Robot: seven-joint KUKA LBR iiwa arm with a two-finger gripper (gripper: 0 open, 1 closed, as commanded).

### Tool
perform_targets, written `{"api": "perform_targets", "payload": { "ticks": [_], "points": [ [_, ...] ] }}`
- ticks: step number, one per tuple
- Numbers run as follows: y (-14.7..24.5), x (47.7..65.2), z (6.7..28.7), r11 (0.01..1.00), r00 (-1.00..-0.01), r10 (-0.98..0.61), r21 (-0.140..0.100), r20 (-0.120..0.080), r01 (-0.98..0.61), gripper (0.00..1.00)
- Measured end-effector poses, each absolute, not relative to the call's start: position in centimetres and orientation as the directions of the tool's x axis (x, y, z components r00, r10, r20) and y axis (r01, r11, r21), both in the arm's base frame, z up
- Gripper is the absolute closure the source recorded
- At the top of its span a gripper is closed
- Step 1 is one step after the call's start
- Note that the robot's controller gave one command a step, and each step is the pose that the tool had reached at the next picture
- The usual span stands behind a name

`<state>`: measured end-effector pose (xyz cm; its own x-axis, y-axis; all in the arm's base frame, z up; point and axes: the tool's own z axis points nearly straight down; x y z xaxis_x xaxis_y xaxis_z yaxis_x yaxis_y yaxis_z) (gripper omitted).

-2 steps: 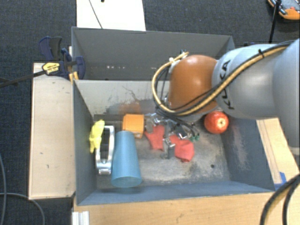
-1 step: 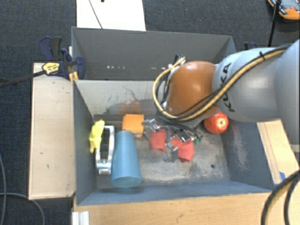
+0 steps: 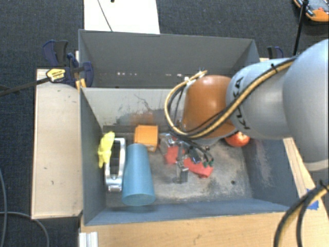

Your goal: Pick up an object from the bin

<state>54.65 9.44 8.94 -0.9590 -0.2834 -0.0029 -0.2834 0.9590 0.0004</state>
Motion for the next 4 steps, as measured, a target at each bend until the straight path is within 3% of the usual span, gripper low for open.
{"api": "perform_targets", "payload": {
  "ticks": [1,2,3,4],
  "points": [
    [9.3,55.6,8.3,0.983,-0.983,-0.182,0.001,-0.003,-0.182,0.00],
    [8.6,56.6,8.0,0.905,-0.905,-0.426,-0.001,-0.005,-0.426,0.00],
    [7.1,57.6,7.0,0.990,-0.990,-0.142,0.001,-0.006,-0.142,1.00],
    [7.1,57.6,7.0,0.990,-0.990,-0.141,0.001,-0.006,-0.141,1.00]
  ]
}}
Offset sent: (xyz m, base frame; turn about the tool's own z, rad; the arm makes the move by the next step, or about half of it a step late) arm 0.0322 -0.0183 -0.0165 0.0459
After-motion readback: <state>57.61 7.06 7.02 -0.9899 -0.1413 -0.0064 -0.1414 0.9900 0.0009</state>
